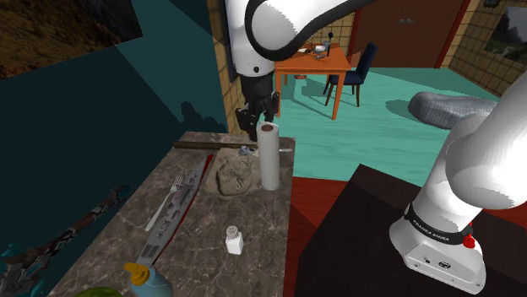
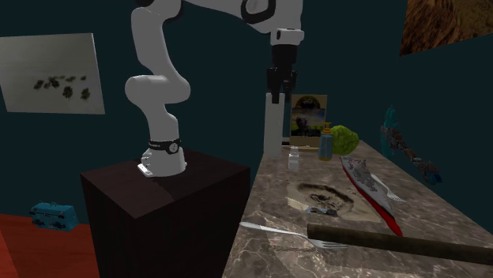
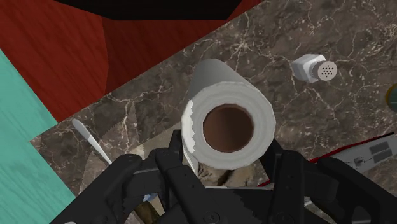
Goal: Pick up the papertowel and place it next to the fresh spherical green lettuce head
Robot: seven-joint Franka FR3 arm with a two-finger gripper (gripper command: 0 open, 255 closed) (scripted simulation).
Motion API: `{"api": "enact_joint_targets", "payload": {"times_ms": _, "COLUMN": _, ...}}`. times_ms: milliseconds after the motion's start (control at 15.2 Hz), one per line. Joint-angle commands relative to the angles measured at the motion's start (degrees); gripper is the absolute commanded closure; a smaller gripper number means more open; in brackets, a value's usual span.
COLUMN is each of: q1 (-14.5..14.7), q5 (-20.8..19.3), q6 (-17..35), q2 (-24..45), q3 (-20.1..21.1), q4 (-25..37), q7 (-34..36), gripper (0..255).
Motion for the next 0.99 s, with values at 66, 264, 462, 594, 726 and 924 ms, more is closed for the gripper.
{"api": "enact_joint_targets", "payload": {"times_ms": 66, "q1": 0.0, "q5": 0.0, "q6": -2.3, "q2": -0.5, "q3": -0.1, "q4": 1.9, "q7": 0.0, "gripper": 255}}
{"api": "enact_joint_targets", "payload": {"times_ms": 264, "q1": -0.1, "q5": 0.1, "q6": -4.7, "q2": -0.9, "q3": -0.2, "q4": 3.7, "q7": -0.1, "gripper": 255}}
{"api": "enact_joint_targets", "payload": {"times_ms": 462, "q1": -0.1, "q5": 0.1, "q6": -7.0, "q2": -1.3, "q3": -0.4, "q4": 5.7, "q7": -0.1, "gripper": 255}}
{"api": "enact_joint_targets", "payload": {"times_ms": 594, "q1": -0.1, "q5": 0.1, "q6": -8.6, "q2": -1.4, "q3": -0.5, "q4": 7.1, "q7": -0.1, "gripper": 255}}
{"api": "enact_joint_targets", "payload": {"times_ms": 726, "q1": -0.2, "q5": 0.1, "q6": -10.1, "q2": -1.6, "q3": -0.5, "q4": 8.6, "q7": -0.1, "gripper": 255}}
{"api": "enact_joint_targets", "payload": {"times_ms": 924, "q1": -0.2, "q5": 0.0, "q6": -12.4, "q2": -1.6, "q3": -0.6, "q4": 10.8, "q7": -0.1, "gripper": 255}}
